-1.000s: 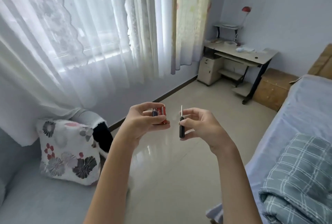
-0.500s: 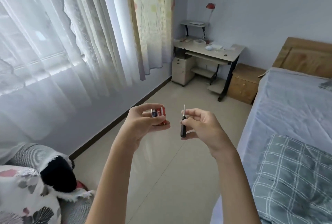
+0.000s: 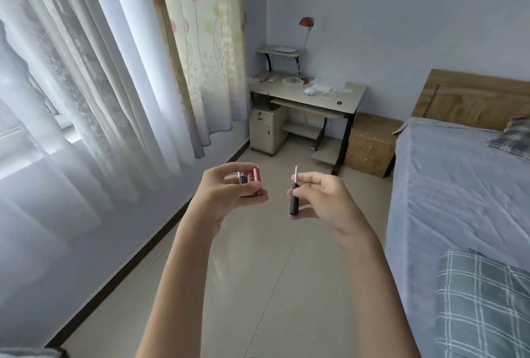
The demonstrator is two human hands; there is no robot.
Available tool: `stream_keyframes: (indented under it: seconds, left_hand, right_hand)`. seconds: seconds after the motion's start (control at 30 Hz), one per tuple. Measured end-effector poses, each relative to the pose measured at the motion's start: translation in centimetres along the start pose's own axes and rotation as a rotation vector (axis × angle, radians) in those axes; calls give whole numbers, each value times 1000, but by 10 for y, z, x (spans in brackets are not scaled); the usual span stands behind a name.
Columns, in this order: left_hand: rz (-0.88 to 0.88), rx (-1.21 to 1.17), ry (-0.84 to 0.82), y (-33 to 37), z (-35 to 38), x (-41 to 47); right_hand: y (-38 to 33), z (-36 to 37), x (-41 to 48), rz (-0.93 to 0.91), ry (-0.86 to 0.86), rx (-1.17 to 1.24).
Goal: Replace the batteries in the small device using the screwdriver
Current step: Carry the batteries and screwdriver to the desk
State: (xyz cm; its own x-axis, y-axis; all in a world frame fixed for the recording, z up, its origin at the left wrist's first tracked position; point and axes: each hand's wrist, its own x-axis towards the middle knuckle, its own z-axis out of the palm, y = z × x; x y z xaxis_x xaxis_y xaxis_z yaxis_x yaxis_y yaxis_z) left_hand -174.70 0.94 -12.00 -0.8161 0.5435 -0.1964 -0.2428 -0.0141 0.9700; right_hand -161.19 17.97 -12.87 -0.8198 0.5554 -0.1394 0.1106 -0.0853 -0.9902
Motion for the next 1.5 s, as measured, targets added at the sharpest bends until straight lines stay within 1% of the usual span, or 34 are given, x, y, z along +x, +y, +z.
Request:
stream_keyframes:
  seconds: [0.03,0.2,0.27,0.47,0.63,0.73,0.83,0.97,1.07,1.3,1.5]
  left_hand:
    - [-1,2,-22,4,-4,21]
    - [0,-27,-20,-3,-2,25]
    - [-6,-29,-15,-4,-5,40]
    - [-41,-17,-33,4,13,142]
    - [-48,-6,-43,6,41,234]
    - [-26,34,-30,15,66,295]
    - [-3,40,-37,33,94,354]
    - [33,20,-62,54,135,427]
    - [29,30,-74,60,158,470]
    - [-34,10,-43,66,182,569]
    - [-43,15,-70,76,195,680]
  right_hand:
    - [1,3,21,6,30,20]
    - [10,1,21,9,32,43]
    - [12,3,35,20,23,39]
    - [12,-15,128,66,97,46]
    - [12,-41,223,74,101,46]
    - [6,-67,288,55,85,43]
    - [-11,-99,349,37,105,52]
    - [-38,-141,418,-2,121,28]
    - [-45,-165,462,4,144,24]
    - [-41,-192,560,50,136,22]
    - [-45,-201,667,62,151,27]
